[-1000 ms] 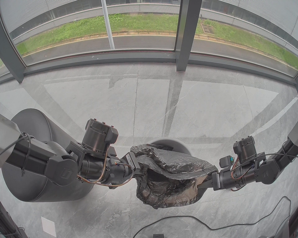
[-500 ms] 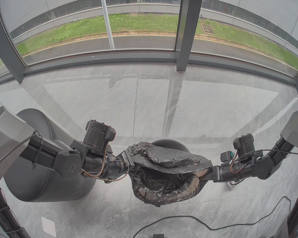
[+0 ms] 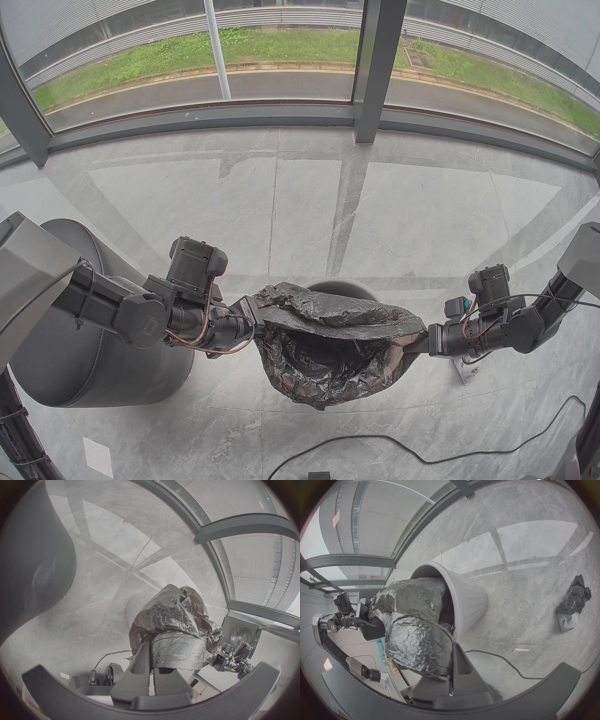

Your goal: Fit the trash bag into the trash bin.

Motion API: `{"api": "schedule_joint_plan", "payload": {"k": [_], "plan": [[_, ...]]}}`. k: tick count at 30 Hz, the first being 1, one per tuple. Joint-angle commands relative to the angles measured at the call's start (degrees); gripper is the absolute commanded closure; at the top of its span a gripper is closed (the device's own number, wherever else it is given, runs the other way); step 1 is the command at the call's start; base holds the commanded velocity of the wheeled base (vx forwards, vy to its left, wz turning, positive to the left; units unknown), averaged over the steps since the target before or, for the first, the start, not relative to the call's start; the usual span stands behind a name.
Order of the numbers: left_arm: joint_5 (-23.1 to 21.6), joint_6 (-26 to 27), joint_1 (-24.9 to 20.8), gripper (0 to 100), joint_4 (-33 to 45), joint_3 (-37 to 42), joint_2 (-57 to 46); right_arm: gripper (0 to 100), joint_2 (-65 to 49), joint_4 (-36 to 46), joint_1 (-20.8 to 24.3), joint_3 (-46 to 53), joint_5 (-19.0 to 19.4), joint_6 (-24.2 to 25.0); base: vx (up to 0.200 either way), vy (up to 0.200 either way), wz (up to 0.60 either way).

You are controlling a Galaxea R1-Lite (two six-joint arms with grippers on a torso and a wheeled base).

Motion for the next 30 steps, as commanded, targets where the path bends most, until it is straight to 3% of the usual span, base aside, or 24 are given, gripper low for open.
{"api": "schedule_joint_plan", "payload": {"k": [1, 23, 24, 30], "plan": [[-0.1, 0.1, 0.2, 100, 0.1, -1.5, 1.2, 100, 1.9, 0.0, -0.4, -1.8, -0.1, -0.2, 0.000, 0.000, 0.00], [-0.4, 1.1, 1.4, 100, 0.0, -2.7, 2.2, 100, 3.9, 0.0, -1.7, -4.7, -1.3, -3.3, 0.000, 0.000, 0.00], [-0.4, 1.1, 1.4, 100, 0.0, -2.7, 2.2, 0, 3.9, 0.0, -1.7, -4.7, -1.3, -3.4, 0.000, 0.000, 0.00], [-0.6, 1.1, 1.3, 100, 0.0, -2.6, 2.2, 0, 3.8, -0.1, -1.6, -4.8, -1.2, -3.3, 0.000, 0.000, 0.00]]}}
